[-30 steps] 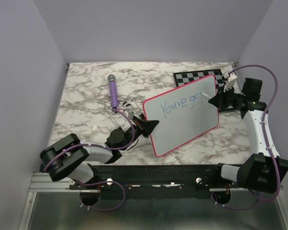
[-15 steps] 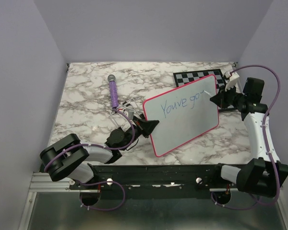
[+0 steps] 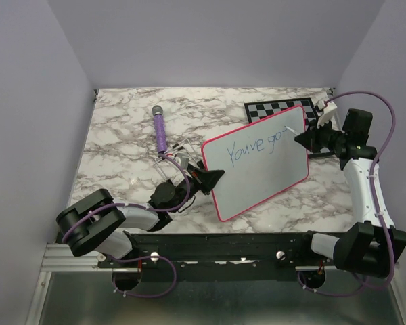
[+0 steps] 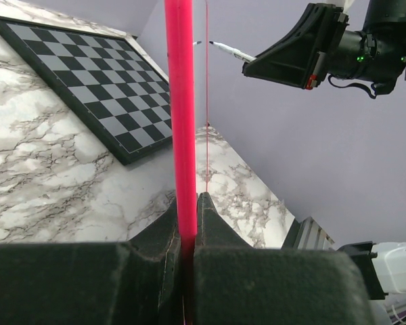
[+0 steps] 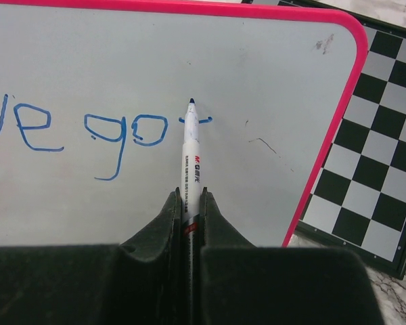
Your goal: Write a sentence on the whiteboard
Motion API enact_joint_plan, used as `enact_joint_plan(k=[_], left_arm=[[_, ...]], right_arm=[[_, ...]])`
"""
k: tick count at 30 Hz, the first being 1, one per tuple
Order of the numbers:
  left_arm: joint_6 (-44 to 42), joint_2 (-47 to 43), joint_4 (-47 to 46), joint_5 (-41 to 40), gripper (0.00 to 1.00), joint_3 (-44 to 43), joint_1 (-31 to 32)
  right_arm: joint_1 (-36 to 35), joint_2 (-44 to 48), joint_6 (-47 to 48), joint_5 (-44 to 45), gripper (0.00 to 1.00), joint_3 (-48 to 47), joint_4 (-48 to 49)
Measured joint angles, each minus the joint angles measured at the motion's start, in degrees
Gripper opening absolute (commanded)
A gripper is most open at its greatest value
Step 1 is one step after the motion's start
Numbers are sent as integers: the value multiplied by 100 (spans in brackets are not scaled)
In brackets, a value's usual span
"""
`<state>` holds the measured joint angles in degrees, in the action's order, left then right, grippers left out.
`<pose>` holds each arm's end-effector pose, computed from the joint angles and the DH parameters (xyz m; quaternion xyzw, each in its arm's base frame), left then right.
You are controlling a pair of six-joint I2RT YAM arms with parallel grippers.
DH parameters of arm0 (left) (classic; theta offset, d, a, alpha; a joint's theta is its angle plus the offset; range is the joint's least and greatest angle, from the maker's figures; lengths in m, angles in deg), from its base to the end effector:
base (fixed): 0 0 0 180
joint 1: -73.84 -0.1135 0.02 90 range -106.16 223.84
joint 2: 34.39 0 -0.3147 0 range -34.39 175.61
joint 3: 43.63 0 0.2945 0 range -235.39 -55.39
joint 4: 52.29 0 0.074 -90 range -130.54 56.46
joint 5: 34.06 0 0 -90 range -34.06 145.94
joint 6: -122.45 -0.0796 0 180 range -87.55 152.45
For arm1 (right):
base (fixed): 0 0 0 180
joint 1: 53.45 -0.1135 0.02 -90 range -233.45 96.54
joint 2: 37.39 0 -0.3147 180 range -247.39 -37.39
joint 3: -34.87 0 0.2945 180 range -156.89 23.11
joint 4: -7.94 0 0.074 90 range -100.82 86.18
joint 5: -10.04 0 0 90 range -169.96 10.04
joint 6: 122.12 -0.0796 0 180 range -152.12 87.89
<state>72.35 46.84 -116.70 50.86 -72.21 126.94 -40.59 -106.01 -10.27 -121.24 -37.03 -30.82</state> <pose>0.1862 -0.2363 0.2217 0.0383 0.6301 -0.5430 0.5538 0.3122 -0.0174 0.3457 -0.2262 0.8167 0.1712 0.5026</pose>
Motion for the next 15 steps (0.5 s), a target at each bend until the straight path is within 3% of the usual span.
enact_joint_plan(k=[15], left_arm=[[20,2,2,0,0,0,-2]], right_arm=[[0,-195,111,-2,1,0,-31]])
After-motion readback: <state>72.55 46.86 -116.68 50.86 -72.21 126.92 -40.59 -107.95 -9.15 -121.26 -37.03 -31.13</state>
